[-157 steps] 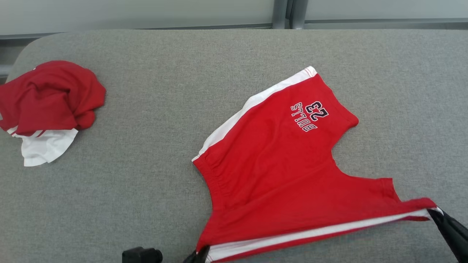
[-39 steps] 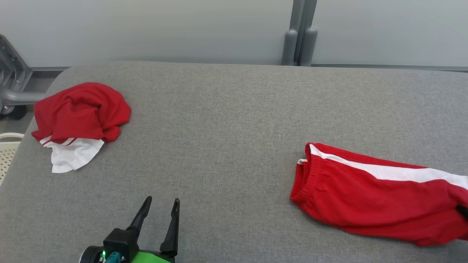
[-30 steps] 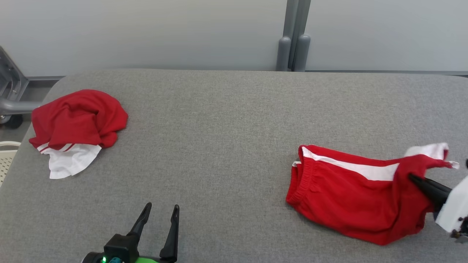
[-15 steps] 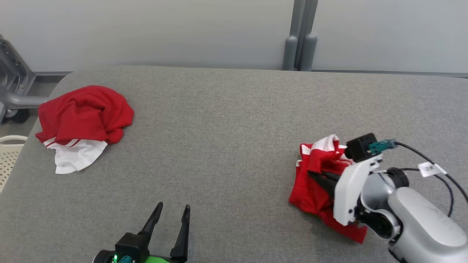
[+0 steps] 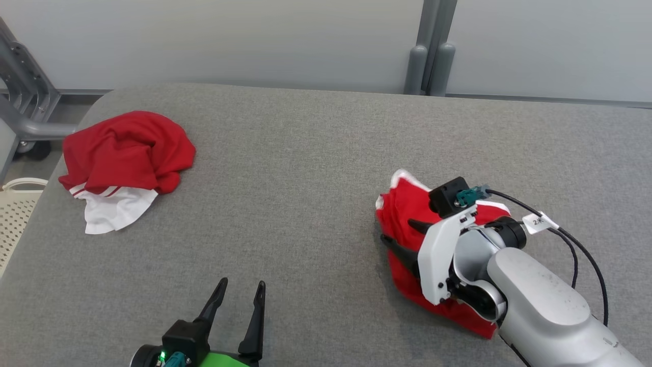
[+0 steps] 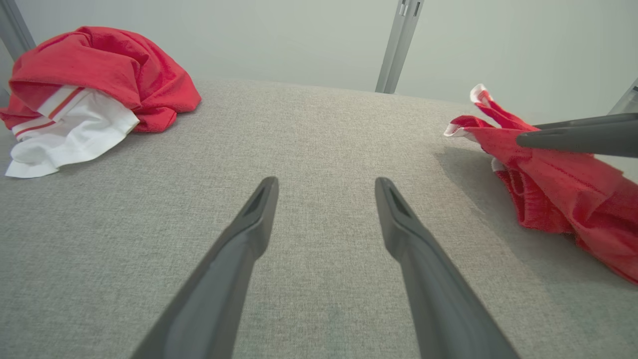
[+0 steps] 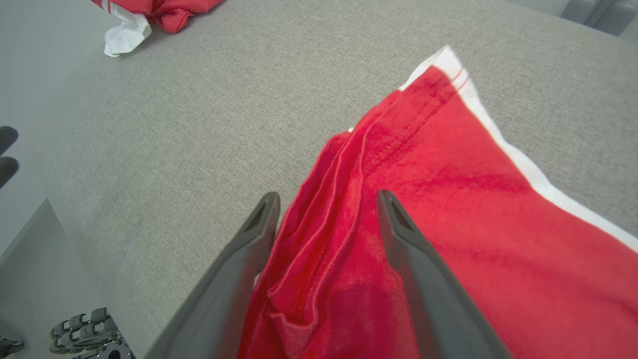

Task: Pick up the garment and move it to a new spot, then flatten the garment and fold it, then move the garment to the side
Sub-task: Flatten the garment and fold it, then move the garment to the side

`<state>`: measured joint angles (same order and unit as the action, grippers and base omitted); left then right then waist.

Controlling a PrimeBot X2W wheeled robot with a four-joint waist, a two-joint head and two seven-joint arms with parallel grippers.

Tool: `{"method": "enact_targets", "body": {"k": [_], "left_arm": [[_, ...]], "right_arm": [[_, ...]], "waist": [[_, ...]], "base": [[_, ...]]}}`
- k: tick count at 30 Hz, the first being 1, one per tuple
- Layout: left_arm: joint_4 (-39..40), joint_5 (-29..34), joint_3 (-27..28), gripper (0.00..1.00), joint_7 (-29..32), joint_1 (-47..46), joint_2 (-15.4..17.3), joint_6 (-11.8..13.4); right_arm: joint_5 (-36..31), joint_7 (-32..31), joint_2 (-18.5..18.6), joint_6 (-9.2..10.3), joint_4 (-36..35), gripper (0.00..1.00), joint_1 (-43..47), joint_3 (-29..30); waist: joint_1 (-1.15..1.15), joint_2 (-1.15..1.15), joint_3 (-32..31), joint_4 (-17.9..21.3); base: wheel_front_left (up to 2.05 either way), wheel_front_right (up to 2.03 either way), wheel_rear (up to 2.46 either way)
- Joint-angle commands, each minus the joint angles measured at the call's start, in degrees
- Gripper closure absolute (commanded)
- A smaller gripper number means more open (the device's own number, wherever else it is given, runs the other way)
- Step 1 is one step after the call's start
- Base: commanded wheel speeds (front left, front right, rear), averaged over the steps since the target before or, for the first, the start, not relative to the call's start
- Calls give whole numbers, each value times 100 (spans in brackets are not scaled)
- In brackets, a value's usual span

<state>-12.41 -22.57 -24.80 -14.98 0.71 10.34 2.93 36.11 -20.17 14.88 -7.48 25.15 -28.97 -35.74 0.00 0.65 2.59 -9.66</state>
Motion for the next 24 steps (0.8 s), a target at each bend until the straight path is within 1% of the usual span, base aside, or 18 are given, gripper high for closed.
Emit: {"method": "enact_targets", "body": {"k": [1,6,10,14,15,19,24], "left_arm": [[-25,39,22,0,-29,62,-7,-45],[-24,84,69,0,-29,73,-45,-63],[59,127,141,0,-29,114,-30,-49],[190,155,223,0,-29,159,-17,-8],[190,155,223,0,-29,159,-17,-8],[250,188,273,0,-25,209,-50,-13],[269,239,298,0,-24,216,-111,-46]], "right_arm": [[-69,72,-38,-2,-24,0,-107,-58],[-81,299,-107,-2,-284,0,-132,-153],[20,406,92,-2,-660,0,118,-16],[102,191,527,-2,-983,0,481,340],[102,191,527,-2,-983,0,481,340],[146,-122,944,-2,-1145,0,935,857],[312,-470,1138,-2,-1233,0,1484,1523]], "waist": [[0,-65,-11,31],[0,-65,-38,103],[0,-65,-2,192],[0,-65,81,306],[0,-65,81,306],[0,-65,148,372],[0,-65,201,391]], "base": [[0,0,0],[0,0,0],[0,0,0],[0,0,0],[0,0,0],[0,0,0],[0,0,0]]}}
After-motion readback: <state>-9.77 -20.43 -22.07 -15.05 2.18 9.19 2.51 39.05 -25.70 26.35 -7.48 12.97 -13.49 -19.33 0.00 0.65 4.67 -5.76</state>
